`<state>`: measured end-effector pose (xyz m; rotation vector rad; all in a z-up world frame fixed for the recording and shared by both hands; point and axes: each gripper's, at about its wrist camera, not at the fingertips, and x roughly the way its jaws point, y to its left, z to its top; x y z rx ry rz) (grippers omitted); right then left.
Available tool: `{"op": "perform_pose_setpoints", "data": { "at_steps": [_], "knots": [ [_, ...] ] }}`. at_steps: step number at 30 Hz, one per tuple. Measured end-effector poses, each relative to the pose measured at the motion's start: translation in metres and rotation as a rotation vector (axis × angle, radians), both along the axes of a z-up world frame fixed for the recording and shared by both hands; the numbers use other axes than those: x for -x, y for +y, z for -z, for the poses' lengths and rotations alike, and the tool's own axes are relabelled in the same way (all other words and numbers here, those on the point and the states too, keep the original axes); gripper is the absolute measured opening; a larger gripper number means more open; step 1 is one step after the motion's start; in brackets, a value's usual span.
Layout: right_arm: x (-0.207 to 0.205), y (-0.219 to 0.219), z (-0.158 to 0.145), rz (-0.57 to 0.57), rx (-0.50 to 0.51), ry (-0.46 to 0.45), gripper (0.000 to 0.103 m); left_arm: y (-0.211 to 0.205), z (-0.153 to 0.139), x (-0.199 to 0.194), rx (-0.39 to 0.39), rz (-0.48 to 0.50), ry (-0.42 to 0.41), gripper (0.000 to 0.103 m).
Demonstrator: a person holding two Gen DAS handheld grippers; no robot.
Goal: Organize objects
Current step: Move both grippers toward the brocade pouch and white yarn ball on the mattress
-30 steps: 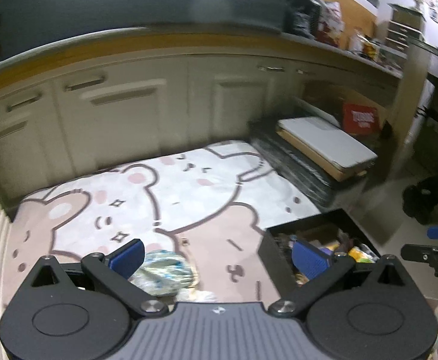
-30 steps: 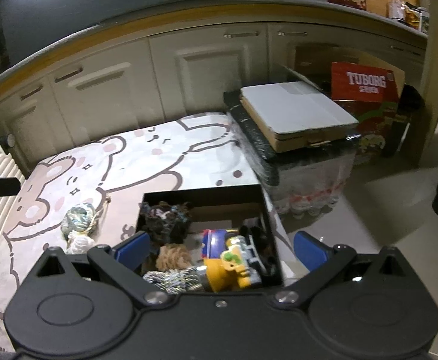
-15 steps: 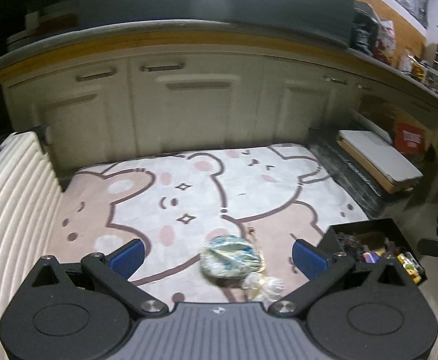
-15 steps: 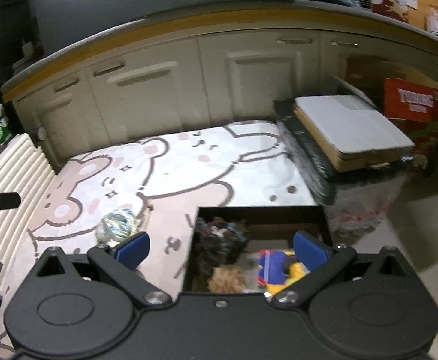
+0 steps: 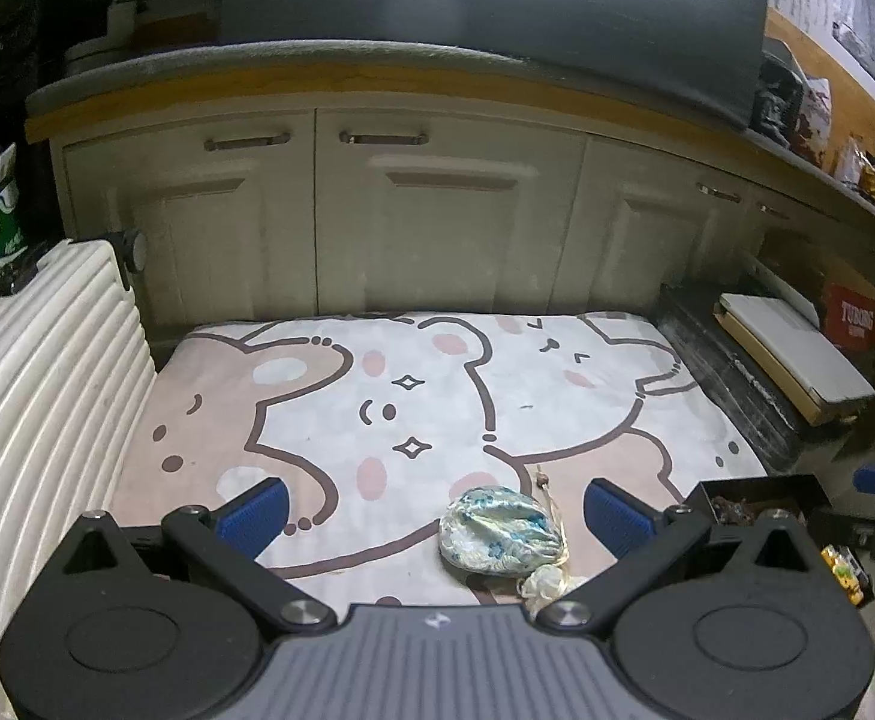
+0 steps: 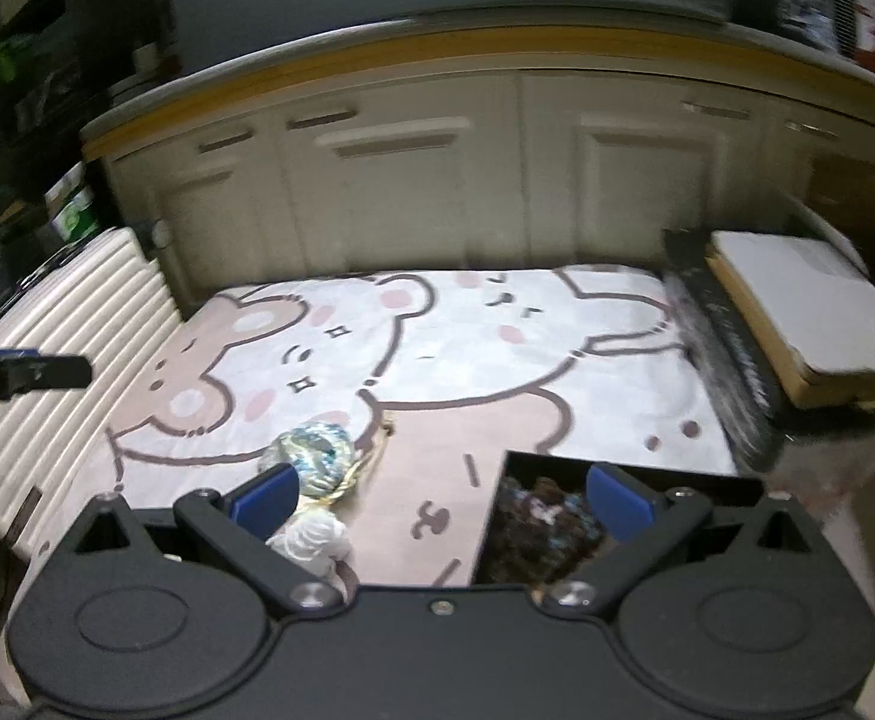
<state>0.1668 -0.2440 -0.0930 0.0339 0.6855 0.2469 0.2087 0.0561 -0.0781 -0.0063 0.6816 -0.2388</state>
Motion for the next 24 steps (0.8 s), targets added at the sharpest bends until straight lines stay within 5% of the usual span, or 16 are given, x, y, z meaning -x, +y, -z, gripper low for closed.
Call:
{"op": "perform_pose_setpoints", "data": {
  "at_steps": [11,24],
  "knots": [
    [-0.028,0.03,0.032,-0.194,-0.001,-0.007,0.103,-0.004,0.02,-0.021,0.011,-0.004,0.016,0.103],
    [-0.068,0.073,0.091,-0.319,-0.005,0.178,0.088,-0.01,0.061,-0.056,0.021,0.033,0.066,0.103]
  ]
}}
